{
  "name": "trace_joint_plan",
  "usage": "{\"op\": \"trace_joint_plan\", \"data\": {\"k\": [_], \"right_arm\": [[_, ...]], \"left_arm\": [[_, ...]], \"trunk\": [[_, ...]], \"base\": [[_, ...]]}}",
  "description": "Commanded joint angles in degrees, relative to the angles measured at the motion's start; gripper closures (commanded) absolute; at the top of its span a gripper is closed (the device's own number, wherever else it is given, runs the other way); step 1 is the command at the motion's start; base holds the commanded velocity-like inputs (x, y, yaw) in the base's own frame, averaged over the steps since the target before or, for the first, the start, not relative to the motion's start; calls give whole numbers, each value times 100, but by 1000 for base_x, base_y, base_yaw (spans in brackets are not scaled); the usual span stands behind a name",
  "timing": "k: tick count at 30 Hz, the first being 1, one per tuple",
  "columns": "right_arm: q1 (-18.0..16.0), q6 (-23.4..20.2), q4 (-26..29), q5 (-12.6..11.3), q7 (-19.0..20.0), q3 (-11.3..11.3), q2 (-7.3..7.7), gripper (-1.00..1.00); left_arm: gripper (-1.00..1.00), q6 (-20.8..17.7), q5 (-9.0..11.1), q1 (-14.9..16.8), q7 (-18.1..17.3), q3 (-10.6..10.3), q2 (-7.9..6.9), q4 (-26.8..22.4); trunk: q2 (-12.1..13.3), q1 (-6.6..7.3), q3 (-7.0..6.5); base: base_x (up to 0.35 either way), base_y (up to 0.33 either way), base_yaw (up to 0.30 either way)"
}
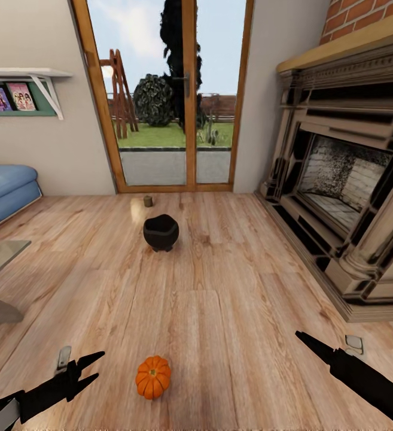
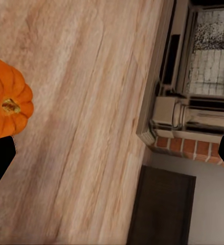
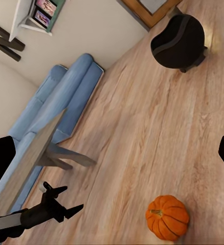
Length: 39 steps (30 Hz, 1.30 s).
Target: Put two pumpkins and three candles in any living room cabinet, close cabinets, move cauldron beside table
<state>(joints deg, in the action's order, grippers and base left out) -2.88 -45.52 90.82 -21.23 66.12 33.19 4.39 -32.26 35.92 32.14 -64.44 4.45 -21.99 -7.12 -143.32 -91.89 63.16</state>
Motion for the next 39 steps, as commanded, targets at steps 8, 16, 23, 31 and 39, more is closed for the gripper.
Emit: {"op": "trace_joint_plan", "data": {"k": [8,16,23,31,39], "right_arm": [[-6,-28,3,-21,12,3,1,-100],[-10,-46,5,-29,298,15,20,-100],[-252,-865,-2,80,-33,-405,19,-100],[-1194,-1415,-19,20,-1480,-1479,-49,-100],[-1288,-1440,-4,-42,-1780,-1671,-60,-100]], "left_arm": [[-100,94,-32,2,14,47,16,-5],[-100,338,-37,2,19,46,19,-9],[-100,452,-37,2,29,55,33,-16],[-100,657,-34,3,89,64,53,-10],[-100,676,-34,4,149,63,54,-22]], "trunk": [[-13,-19,183],[-24,-40,360],[-33,-58,515],[-44,-78,692],[-54,-99,870]], "base": [[0,0,0],[0,0,0],[0,0,0],[0,0,0],[0,0,0]]}}
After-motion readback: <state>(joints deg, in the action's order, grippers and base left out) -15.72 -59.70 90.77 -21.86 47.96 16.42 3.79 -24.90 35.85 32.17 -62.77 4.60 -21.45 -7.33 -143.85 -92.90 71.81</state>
